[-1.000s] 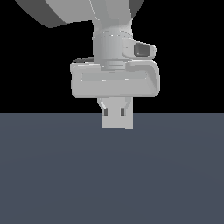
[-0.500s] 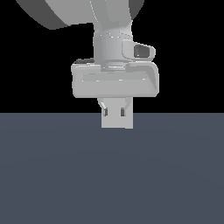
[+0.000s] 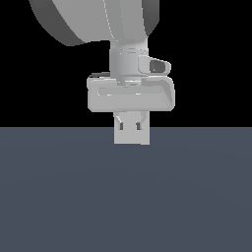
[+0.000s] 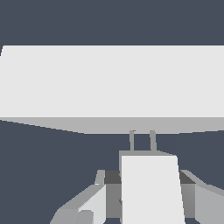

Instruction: Plug the charger into the wall socket.

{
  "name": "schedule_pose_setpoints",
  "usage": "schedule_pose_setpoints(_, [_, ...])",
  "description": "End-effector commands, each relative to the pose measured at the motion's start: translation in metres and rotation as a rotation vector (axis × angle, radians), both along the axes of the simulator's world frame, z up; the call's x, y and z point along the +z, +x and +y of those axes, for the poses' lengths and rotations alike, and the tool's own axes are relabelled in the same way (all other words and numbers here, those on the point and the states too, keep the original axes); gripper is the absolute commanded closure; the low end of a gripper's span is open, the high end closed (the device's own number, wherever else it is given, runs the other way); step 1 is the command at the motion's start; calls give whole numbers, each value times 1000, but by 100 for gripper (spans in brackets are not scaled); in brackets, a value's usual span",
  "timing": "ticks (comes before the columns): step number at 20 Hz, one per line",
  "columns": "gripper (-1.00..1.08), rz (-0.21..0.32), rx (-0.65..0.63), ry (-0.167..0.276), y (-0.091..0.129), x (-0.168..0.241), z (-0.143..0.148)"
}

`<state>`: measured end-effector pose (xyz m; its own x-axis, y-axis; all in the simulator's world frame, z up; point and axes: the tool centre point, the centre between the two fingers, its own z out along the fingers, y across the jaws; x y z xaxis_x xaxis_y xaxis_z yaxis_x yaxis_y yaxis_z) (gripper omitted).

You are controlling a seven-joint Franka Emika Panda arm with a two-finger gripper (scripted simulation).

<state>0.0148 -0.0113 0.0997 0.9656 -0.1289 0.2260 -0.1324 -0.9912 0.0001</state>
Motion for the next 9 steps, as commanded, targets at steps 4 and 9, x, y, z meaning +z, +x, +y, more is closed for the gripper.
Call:
schedule_pose_setpoints(4, [108,0,0,0,13,0,-2])
schedule_pose_setpoints(9, [108,0,0,0,15,0,-2])
